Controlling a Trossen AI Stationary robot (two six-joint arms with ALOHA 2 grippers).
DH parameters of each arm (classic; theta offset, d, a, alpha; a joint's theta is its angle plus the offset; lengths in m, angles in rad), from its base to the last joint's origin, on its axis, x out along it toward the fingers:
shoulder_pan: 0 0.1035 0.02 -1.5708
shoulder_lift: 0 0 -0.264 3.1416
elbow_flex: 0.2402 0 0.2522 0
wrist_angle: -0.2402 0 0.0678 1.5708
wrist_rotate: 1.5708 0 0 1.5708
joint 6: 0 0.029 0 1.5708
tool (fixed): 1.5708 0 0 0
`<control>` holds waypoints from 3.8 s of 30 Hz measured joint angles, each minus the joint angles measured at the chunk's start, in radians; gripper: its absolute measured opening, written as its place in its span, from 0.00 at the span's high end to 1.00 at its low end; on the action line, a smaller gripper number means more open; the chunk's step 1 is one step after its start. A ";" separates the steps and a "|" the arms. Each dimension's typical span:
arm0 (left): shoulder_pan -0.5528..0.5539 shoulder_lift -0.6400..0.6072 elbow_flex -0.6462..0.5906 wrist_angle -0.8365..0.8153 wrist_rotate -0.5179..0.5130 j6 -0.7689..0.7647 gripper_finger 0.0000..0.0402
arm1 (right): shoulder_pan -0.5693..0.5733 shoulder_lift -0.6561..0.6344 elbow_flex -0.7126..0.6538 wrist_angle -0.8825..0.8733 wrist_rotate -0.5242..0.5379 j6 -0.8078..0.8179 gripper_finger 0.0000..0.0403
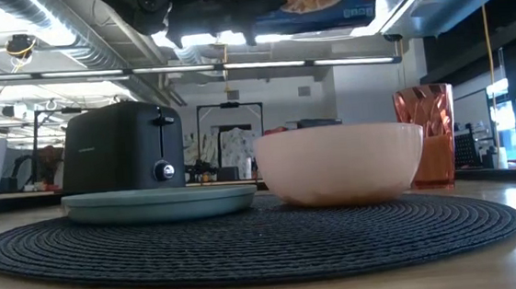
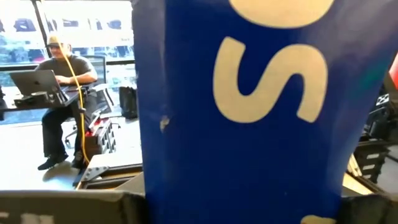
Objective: Arrange a breakfast setting
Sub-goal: Pour the cereal into the light pink bowl
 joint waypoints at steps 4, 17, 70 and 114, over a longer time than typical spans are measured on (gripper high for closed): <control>-0.005 0.018 0.000 -0.001 -0.001 0.004 0.60 | -0.023 0.020 0.014 -0.020 -0.009 0.000 0.27; -0.032 0.077 0.000 -0.053 -0.220 0.034 0.54 | -0.355 0.088 0.029 -0.152 -0.294 0.029 0.55; 0.040 0.075 0.054 -0.212 -0.347 0.084 0.24 | -0.768 -0.336 -0.568 -0.079 -0.059 0.051 0.64; 0.003 0.075 0.053 -0.269 -0.347 0.081 0.24 | -0.766 -0.427 -0.738 -0.053 0.030 0.148 0.26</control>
